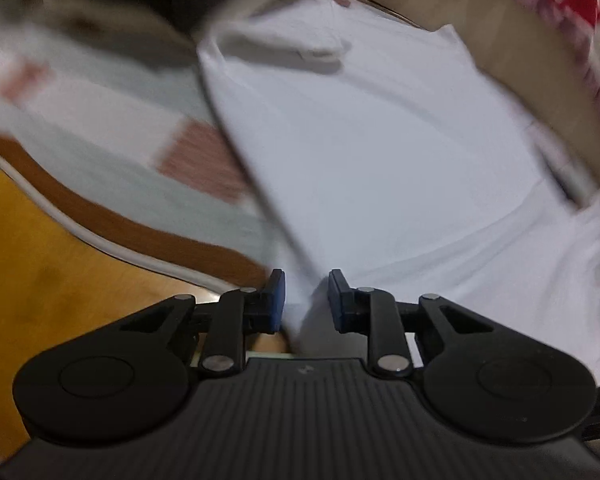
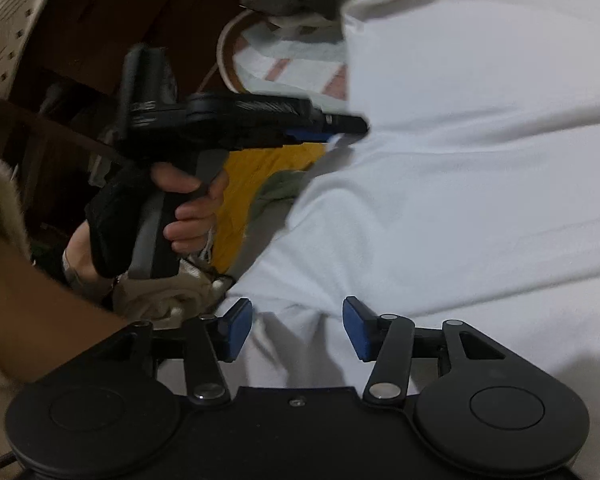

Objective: Fold clothes

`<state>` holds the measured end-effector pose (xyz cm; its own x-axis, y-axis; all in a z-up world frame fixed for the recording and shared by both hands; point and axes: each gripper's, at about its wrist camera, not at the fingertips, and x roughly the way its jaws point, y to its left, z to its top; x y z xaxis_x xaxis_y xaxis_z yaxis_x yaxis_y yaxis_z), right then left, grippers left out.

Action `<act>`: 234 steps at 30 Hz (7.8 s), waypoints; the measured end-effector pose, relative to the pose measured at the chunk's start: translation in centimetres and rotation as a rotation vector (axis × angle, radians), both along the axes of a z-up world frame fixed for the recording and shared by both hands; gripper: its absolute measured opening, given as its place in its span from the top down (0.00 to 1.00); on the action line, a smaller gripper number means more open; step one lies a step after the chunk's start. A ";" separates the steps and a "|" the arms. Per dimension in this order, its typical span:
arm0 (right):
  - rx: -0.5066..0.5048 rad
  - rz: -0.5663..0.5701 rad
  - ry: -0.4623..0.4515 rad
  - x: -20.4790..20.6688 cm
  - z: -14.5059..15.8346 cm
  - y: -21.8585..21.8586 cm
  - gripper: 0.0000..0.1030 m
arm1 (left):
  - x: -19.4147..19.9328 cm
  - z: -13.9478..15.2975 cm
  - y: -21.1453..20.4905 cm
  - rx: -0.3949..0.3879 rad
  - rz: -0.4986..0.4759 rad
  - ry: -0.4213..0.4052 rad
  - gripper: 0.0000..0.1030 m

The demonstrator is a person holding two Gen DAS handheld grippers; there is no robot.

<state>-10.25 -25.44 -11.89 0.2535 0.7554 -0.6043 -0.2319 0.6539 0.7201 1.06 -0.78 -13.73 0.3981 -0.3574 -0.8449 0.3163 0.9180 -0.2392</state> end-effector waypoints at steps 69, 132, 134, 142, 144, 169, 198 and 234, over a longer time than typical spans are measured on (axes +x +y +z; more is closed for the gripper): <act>-0.467 -1.549 -0.124 -8.6 -5.0 -52.9 0.73 | -5.2 2.5 -34.0 0.011 -0.667 -0.204 0.70; -0.738 -0.762 -0.045 -4.0 0.7 -21.5 0.91 | -2.0 6.3 -17.3 -0.099 -0.393 -0.359 0.94; -0.763 -0.835 -0.117 -5.0 1.9 -21.6 0.95 | -2.3 6.5 -16.3 -0.133 -0.394 -0.357 0.94; -0.591 -1.127 -0.042 -8.3 2.9 -26.2 0.92 | -2.6 4.7 -12.5 -0.170 -0.368 -0.204 0.95; -0.603 -1.153 -0.028 -8.5 3.0 -26.3 0.88 | -3.3 4.6 -11.9 -0.168 -0.375 -0.206 0.95; -0.364 -0.950 0.110 -9.8 7.4 -30.3 0.41 | -7.6 6.7 -9.3 -0.044 -0.790 -0.066 0.82; -0.720 -0.824 -0.172 0.8 0.6 -26.9 1.00 | -7.3 6.1 -8.0 -0.161 -0.585 -0.138 0.90; -0.523 -1.037 0.033 -2.0 -0.7 -31.8 0.92 | -7.6 5.3 -7.8 -0.160 -0.494 -0.326 0.90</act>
